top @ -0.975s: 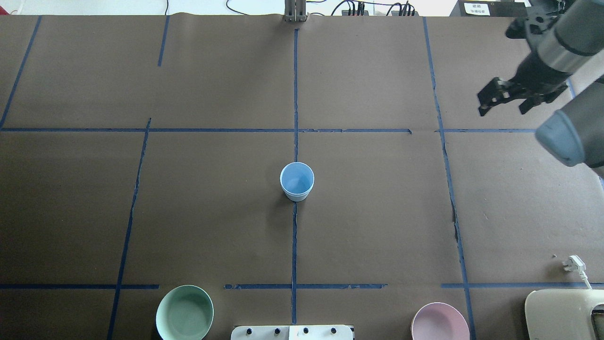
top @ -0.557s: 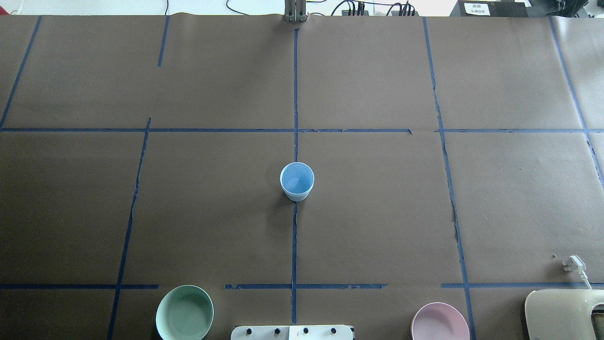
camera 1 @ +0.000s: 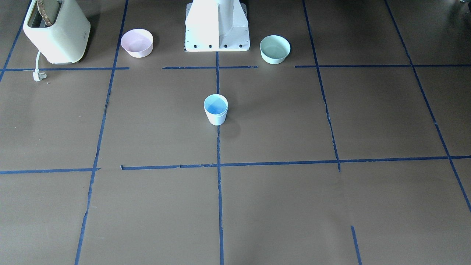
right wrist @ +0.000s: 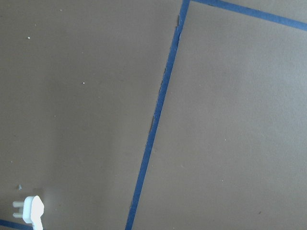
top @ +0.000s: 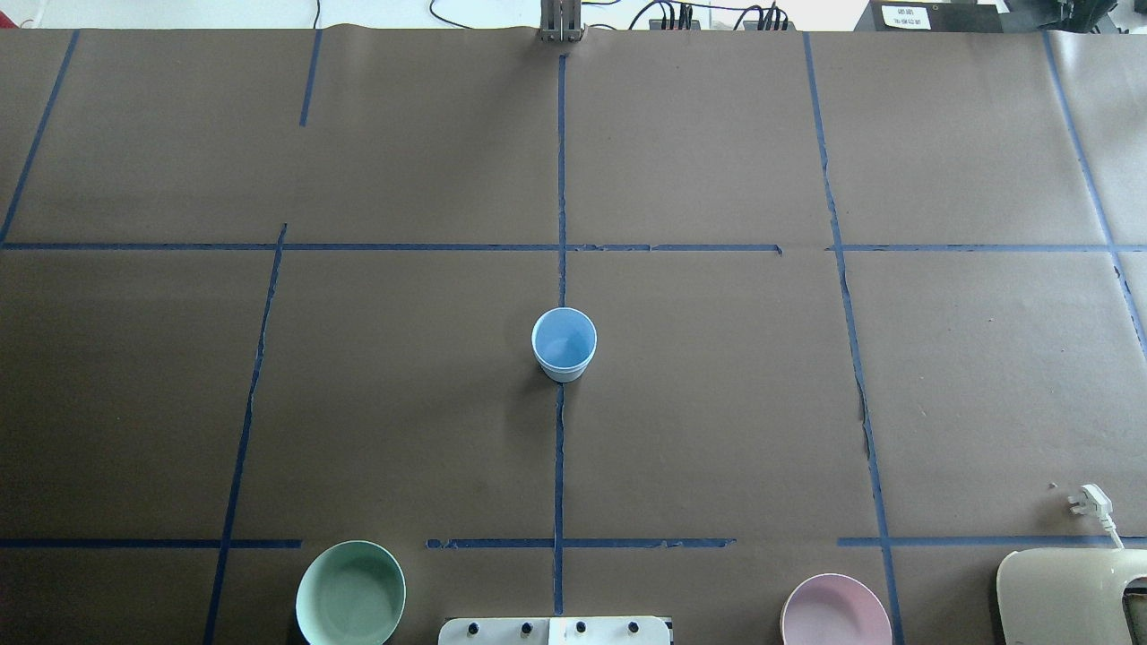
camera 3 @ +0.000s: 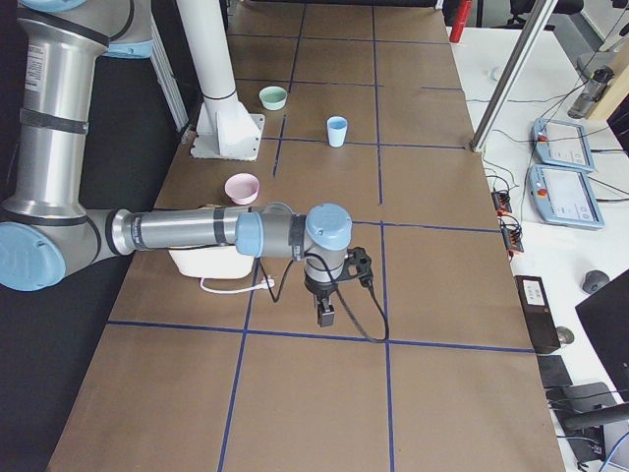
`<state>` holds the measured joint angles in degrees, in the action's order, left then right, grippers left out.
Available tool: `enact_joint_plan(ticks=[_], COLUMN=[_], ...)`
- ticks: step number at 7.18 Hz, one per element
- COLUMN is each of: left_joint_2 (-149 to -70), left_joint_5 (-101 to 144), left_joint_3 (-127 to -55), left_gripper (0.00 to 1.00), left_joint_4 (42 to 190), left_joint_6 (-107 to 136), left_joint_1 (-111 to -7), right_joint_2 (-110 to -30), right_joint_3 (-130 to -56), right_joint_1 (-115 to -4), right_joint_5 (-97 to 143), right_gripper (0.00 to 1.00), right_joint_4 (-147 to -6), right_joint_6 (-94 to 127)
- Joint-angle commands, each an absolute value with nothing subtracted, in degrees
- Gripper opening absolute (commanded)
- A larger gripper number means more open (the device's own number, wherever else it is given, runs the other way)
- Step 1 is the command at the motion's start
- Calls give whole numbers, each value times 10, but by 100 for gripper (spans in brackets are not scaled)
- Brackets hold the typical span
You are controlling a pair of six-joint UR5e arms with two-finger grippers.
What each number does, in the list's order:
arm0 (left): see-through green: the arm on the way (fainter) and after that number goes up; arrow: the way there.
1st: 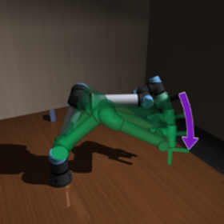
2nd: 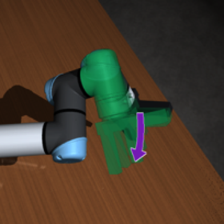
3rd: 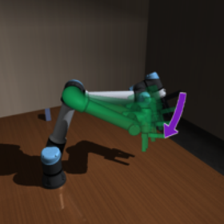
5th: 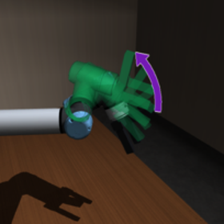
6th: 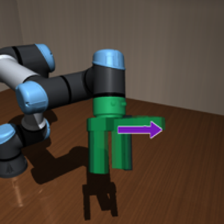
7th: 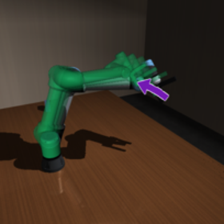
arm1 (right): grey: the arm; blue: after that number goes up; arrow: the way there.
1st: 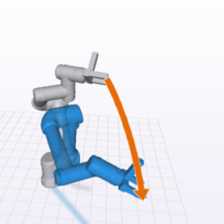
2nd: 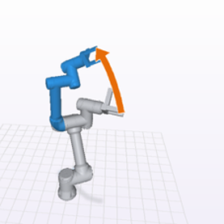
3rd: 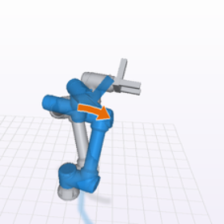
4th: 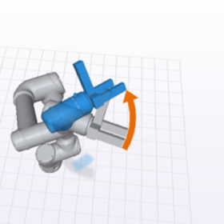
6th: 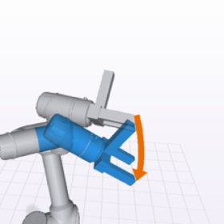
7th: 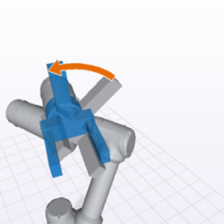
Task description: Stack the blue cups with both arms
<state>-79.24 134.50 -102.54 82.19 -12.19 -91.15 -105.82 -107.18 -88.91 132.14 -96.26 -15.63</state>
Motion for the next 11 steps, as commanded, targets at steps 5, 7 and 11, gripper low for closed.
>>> enact_joint_plan(ticks=[5,7,11], left_joint_2=[-789,-789,-791], left_joint_5=[1346,1346,1346], left_joint_3=[-1024,-1025,-1028], left_gripper=[100,100,100], left_joint_4=[822,822,823], left_joint_6=[-122,-122,-122], left_joint_1=[-911,-911,-911], right_joint_2=[-1068,-1071,-1072], right_joint_3=[-1093,-1092,-1091], right_joint_1=[-891,-891,-891], right_joint_5=[1325,1323,1320], right_gripper=[100,100,100], right_joint_4=[-963,-962,-962], right_joint_6=[-144,-145,-144])
